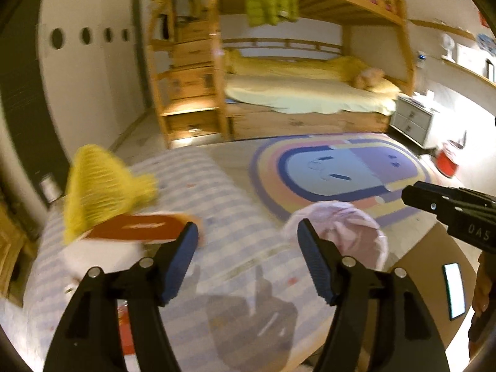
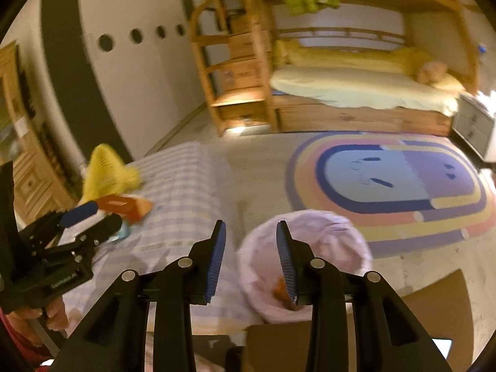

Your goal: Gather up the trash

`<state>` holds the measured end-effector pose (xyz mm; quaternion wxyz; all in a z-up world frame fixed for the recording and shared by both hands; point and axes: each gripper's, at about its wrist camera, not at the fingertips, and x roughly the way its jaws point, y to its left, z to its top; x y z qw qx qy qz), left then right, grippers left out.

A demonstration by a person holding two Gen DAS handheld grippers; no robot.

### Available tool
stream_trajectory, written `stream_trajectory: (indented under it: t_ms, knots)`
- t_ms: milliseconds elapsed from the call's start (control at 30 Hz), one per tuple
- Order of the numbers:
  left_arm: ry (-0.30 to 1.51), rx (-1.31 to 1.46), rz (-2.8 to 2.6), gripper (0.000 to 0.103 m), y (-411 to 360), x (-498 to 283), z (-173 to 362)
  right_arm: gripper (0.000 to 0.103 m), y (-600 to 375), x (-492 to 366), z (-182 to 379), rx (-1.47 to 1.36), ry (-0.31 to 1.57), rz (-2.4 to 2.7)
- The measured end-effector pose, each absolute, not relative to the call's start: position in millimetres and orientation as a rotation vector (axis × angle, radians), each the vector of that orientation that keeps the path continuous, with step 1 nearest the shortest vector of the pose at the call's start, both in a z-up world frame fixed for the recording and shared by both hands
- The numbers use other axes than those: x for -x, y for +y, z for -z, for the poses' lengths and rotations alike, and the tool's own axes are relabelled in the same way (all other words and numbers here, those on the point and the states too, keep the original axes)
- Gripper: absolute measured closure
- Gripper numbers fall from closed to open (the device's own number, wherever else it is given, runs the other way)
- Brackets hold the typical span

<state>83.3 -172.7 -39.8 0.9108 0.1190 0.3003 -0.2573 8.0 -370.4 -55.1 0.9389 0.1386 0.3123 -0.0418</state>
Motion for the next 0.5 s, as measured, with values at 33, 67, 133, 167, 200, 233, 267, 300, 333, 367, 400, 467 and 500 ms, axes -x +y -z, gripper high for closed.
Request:
stream_trajectory:
  t_ms: [33, 67, 133, 167, 200, 233, 267, 300, 333, 367, 400, 467, 500]
  knots:
    - [0.62, -0.234, 0.498, 0.037, -156.5, -83.9, 37.9, 0.067, -361.3, -10.9, 53.7, -0.271, 0.64, 0.069]
    - [0.623, -0.224, 0.472, 0.037, -143.7, -85.6, 36.1, 0.067, -346.5, -16.0, 51.2, -0.252, 0.643, 0.039]
    - [0.625, -0.197, 0.422, 0.036, -115.8, -87.1, 33.9, 0.065, -326.3, -24.0, 48.1, -0.226, 0.648, -0.001]
    - [0.628, -0.189, 0.403, 0.036, -104.9, -87.6, 33.2, 0.064, -314.5, -28.7, 46.8, -0.208, 0.652, -0.023]
    - [0.631, -0.182, 0.374, 0.036, -92.1, -87.8, 33.4, 0.064, -306.7, -31.0, 46.2, -0.197, 0.654, -0.037]
    - [0.633, -0.178, 0.347, 0.036, -80.1, -88.5, 34.0, 0.064, -297.9, -35.2, 46.5, -0.184, 0.659, -0.054]
    - [0.633, -0.174, 0.315, 0.036, -67.0, -89.7, 34.3, 0.064, -289.1, -38.8, 47.7, -0.174, 0.666, -0.07]
    - [0.634, -0.17, 0.285, 0.036, -54.4, -90.7, 35.1, 0.064, -277.6, -45.1, 48.4, -0.16, 0.674, -0.092]
    - [0.636, -0.163, 0.257, 0.036, -42.5, -91.7, 36.6, 0.064, -270.3, -48.9, 49.0, -0.148, 0.677, -0.105]
    - [0.638, -0.159, 0.238, 0.035, -34.3, -92.0, 37.4, 0.064, -262.9, -53.7, 50.6, -0.136, 0.681, -0.116]
    - [0.64, -0.153, 0.215, 0.035, -23.3, -92.8, 39.3, 0.064, -254.0, -61.3, 53.1, -0.121, 0.692, -0.129]
    - [0.654, -0.131, 0.172, 0.035, -3.2, -96.9, 44.0, 0.061, -241.1, -72.0, 58.0, -0.099, 0.706, -0.146]
    - [0.659, -0.121, 0.162, 0.035, 4.7, -99.2, 46.1, 0.06, -233.5, -80.6, 62.9, -0.078, 0.721, -0.15]
